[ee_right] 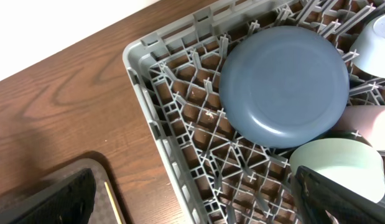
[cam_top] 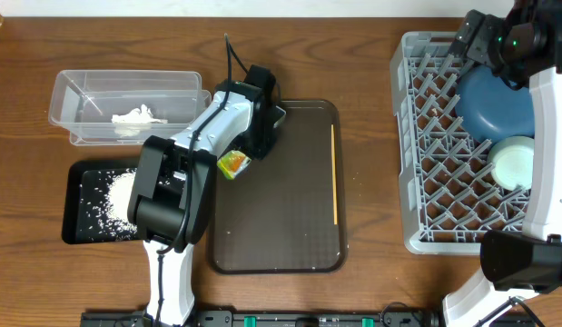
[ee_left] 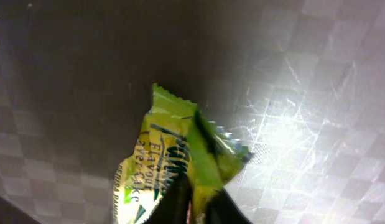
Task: Sort waste into correct bins and load items into the dishwasher rack
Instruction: 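Carry the wrapper over the clear bin and drop it in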
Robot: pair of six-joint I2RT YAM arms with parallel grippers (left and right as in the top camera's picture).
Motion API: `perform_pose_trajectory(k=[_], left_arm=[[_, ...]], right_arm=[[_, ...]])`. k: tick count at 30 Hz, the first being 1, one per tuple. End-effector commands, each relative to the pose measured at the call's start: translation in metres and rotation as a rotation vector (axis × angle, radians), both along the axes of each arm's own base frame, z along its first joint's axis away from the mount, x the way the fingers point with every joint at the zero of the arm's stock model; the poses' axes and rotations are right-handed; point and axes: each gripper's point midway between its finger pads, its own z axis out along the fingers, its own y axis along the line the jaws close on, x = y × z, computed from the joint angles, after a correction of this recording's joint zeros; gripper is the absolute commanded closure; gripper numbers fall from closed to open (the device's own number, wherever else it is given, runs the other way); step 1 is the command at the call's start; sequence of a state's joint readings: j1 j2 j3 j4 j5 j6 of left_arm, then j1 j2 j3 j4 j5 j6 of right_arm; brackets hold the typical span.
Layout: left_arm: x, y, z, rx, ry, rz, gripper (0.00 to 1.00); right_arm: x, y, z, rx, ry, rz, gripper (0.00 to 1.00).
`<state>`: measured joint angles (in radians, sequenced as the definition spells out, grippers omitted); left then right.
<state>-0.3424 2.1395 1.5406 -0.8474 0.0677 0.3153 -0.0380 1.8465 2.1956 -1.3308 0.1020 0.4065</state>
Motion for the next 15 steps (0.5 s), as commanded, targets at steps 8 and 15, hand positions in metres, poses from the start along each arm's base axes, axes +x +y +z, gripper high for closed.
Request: perform_pose_trajectory(k=[8, 15], left_arm=[[0.028, -0.007, 0.092, -0.085, -0.253, 0.003, 0.94], [0.064, 0.014, 0.219, -0.265, -0.639, 0.237, 0.94]], right_arm=[[0.001, -0.002, -0.003, -0.005, 0.007, -0.010, 0.01], [0.001, -0.002, -0.003, -0.005, 0.007, -0.010, 0.01]])
